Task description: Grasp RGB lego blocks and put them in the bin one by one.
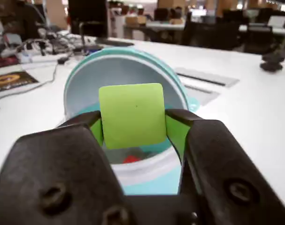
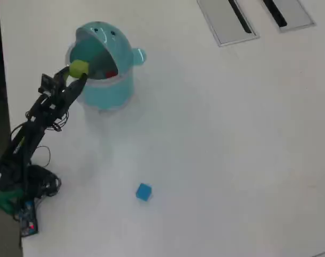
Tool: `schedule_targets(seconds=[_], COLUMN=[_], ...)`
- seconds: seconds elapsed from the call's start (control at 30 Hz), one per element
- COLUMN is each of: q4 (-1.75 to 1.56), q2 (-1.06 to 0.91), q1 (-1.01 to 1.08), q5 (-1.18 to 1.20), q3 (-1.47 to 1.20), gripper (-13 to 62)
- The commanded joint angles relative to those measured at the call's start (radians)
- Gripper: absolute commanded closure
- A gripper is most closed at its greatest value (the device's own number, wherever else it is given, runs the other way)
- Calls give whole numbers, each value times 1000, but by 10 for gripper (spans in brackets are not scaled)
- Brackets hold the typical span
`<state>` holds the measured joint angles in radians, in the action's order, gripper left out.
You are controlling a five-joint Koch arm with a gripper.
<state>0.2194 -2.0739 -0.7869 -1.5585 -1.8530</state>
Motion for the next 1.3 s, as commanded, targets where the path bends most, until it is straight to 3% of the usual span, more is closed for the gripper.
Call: schedule_targets(seconds=[0.0, 0.33, 0.37, 0.47, 0.57, 0.8, 1.27], q4=[-141, -221, -222, -250, -290, -354, 17], q2=[31, 342, 360, 414, 425, 341, 55], q1=[-34, -80, -80, -57, -52, -34, 48], q5=[0, -18, -28, -29, -87, -107, -225], q3=[66, 281, 296, 308, 293, 225, 89], gripper=[424, 418, 401, 222, 142, 147, 182])
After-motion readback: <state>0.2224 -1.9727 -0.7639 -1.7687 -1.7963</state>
